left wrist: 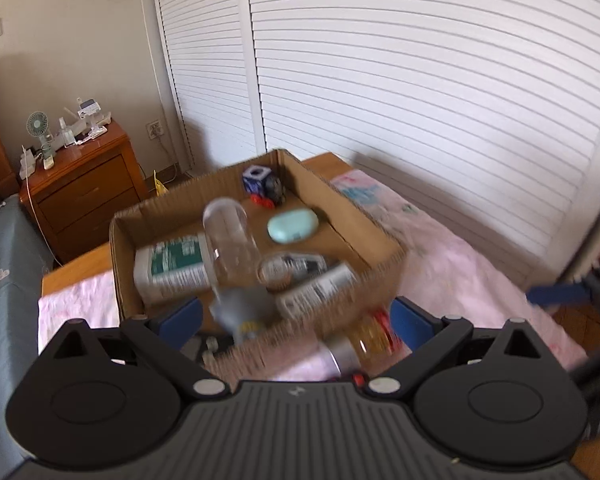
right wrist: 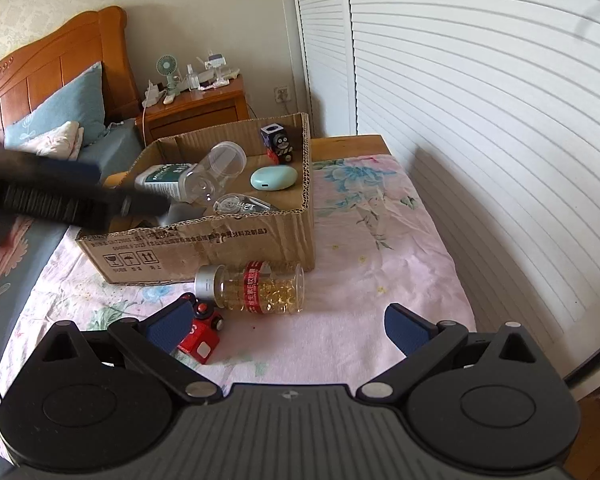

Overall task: Organize rigid objects
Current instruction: 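Move left tool to red S.L toy car and grasp it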

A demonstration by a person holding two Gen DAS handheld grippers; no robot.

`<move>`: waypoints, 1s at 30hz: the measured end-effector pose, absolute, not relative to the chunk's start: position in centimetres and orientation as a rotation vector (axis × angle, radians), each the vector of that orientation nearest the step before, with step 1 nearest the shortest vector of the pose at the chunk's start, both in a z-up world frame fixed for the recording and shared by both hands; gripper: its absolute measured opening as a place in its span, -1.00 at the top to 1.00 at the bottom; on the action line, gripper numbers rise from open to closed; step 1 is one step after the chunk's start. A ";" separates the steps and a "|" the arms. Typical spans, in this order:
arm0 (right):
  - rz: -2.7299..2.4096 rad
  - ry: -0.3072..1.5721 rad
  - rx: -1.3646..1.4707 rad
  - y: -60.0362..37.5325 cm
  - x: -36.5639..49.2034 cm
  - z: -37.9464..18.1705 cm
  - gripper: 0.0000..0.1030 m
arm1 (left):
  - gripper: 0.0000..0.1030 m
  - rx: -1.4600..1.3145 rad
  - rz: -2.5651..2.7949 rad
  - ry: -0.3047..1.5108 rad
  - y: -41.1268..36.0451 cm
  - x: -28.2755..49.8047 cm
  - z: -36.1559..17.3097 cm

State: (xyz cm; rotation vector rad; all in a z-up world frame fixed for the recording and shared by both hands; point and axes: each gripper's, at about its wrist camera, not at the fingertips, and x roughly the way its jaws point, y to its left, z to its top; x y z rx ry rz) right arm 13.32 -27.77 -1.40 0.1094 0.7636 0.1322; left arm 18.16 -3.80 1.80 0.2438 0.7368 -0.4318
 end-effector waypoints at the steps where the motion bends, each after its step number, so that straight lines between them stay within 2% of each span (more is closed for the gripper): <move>1: 0.129 0.765 0.113 -27.9 13.1 -1.6 -1.00 | -0.93 0.234 -0.429 0.744 -3.7 17.6 1.2; 9: 0.093 0.793 0.110 -28.7 12.5 -3.6 -1.00 | -0.92 0.190 -0.380 0.763 -4.2 15.4 -3.8; 14: 0.066 0.820 0.120 -29.8 12.6 -4.8 -1.00 | -0.80 0.182 -0.386 0.741 -4.9 15.3 -5.6; 16: 0.064 0.823 0.128 -30.0 12.6 -4.9 -1.00 | -0.72 0.185 -0.406 0.745 -5.4 15.4 -6.1; 18: 0.060 0.822 0.127 -30.2 12.6 -5.0 -1.00 | -0.55 0.181 -0.421 0.764 -5.8 15.7 -6.6; 23: 0.054 0.828 0.132 -30.4 12.6 -5.3 -1.00 | -0.49 0.167 -0.405 0.791 -6.0 16.2 -8.0; 25: 0.055 0.829 0.131 -30.4 12.6 -5.3 -1.00 | -0.34 0.156 -0.406 0.810 -5.9 16.5 -8.5; 27: 0.060 0.828 0.131 -30.3 12.7 -5.3 -1.00 | -0.06 0.152 -0.407 0.833 -5.9 16.8 -9.0; 30: 0.066 0.830 0.127 -30.0 12.8 -5.3 -1.00 | -0.05 0.131 -0.400 0.839 -5.7 16.7 -9.1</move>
